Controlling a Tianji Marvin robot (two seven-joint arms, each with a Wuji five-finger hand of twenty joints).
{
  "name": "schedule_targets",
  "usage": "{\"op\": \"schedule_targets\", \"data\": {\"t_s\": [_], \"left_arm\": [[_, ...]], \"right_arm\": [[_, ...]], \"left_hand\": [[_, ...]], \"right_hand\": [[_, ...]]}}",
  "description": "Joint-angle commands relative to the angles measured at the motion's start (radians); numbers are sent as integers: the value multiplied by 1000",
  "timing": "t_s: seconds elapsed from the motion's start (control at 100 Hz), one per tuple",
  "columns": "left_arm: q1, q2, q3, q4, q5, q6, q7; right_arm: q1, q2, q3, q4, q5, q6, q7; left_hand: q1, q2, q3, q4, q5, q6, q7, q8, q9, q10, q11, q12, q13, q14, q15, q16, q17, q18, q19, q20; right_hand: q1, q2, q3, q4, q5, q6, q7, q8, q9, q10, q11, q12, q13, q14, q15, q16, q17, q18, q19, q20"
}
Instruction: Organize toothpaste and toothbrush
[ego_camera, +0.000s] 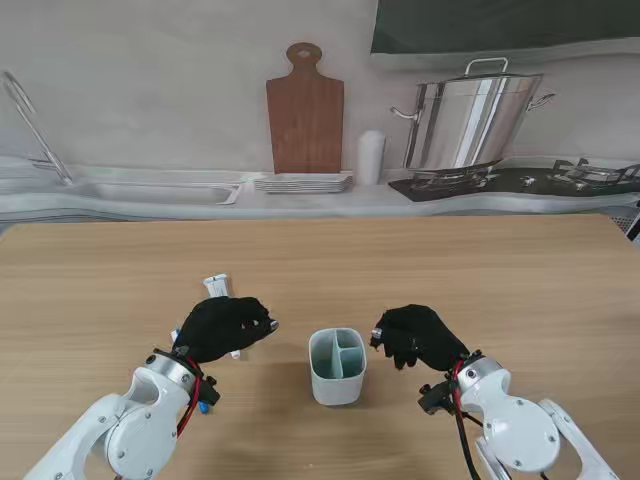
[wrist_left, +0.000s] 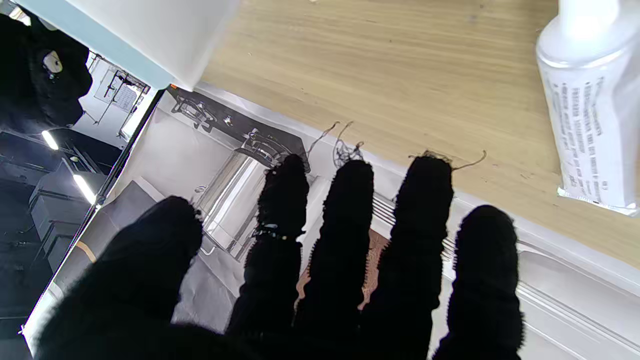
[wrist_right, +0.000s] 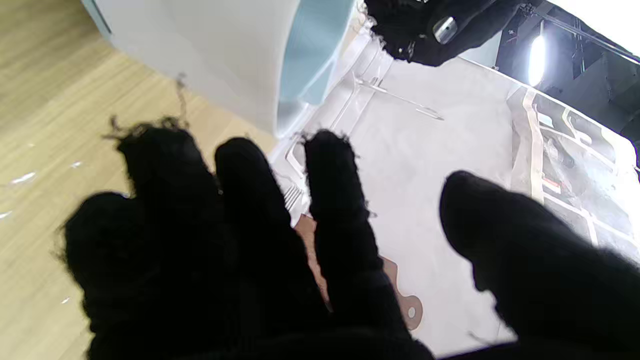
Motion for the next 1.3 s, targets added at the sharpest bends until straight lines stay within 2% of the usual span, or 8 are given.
{"op": "schedule_targets", "data": {"t_s": [0.0, 0.56, 0.6, 0.65, 0.75, 0.87, 1.11, 1.29], "left_arm": [[5, -2, 1, -13, -2, -3, -18], [6, -2, -12, -20, 6, 15, -14], [5, -3, -15, -19, -4, 12, -20], [2, -7, -11, -15, -48, 10, -20], [7, 0, -23, -22, 25, 15, -19], [4, 1, -37, -26, 21, 19, -27], [6, 27, -140, -88, 97, -47, -156], [-23, 47, -206, -94, 125, -141, -255]], "right_arm": [[-12, -3, -2, -3, 0, 0, 19], [5, -2, -5, 5, 7, 4, 31], [5, -2, -6, 5, 5, 6, 30], [5, -2, -6, 4, 2, 9, 28], [3, -2, -6, 3, -1, 13, 27], [-2, -3, -5, 1, -3, 12, 22], [-2, -4, -1, 1, -2, 13, 20], [-3, -4, 0, 1, -3, 13, 20]], "left_hand": [[24, 17, -13, -19, -35, -25, 0, 12, -11, -11, -7, 4, 8, -13, 4, 19, -9, -5, 15, 6], [24, 16, -12, -18, -44, -21, -12, 9, -21, -10, -15, 1, 2, -11, -1, 20, -12, -5, 13, 8], [17, 23, -17, -21, -51, -30, -15, 10, -23, -21, -16, 0, 4, -25, -1, 20, -6, -15, 16, 8], [37, 6, -9, -17, -46, -6, -19, 8, -30, 11, -20, -1, -13, 9, -8, 20, -38, 9, 3, 7], [16, 11, -18, -26, -63, -37, -29, 11, -35, -30, -28, -5, -5, -36, -13, 14, -15, -22, 11, 10], [27, -9, -19, -25, -71, -23, -43, 12, -57, -14, -43, -10, -27, -18, -32, 9, -41, -8, -6, 5], [15, -6, -24, -22, -133, -33, -89, 20, -157, -34, -93, -28, -102, -46, -90, -7, -86, -28, -35, -3], [4, -41, 7, -15, -260, -55, -141, 52, -341, -68, -142, -56, -246, -73, -200, -51, -179, -44, -124, -32]], "right_hand": [[4, -9, 3, -3, -15, -17, 5, -1, 0, 55, -6, -14, 11, 69, 2, -14, -20, 113, -7, 16], [4, -12, 1, -11, -17, -26, 12, 5, -9, 52, -6, -14, 11, 68, -9, -9, -35, 113, -13, 37], [4, -15, 1, -12, -19, -29, 12, 5, -9, 53, -5, -13, 12, 68, -10, -9, -35, 113, -14, 39], [5, -16, 2, -12, -19, -29, 13, 5, -10, 54, -5, -13, 11, 68, -11, -9, -35, 113, -15, 41], [4, -14, 2, -12, -20, -30, 13, 5, -12, 52, -5, -13, 11, 69, -13, -8, -35, 113, -16, 43], [7, -24, 4, -14, -23, -35, 19, 8, -11, 54, -3, -12, 12, 68, -12, -6, -35, 113, -17, 47], [6, -24, 5, -16, -26, -35, 20, 8, -16, 53, -1, -10, 12, 70, -14, -4, -35, 113, -18, 51], [6, -25, 6, -17, -27, -36, 20, 7, -15, 52, 1, -9, 12, 67, -13, -3, -38, 113, -19, 54]]}}
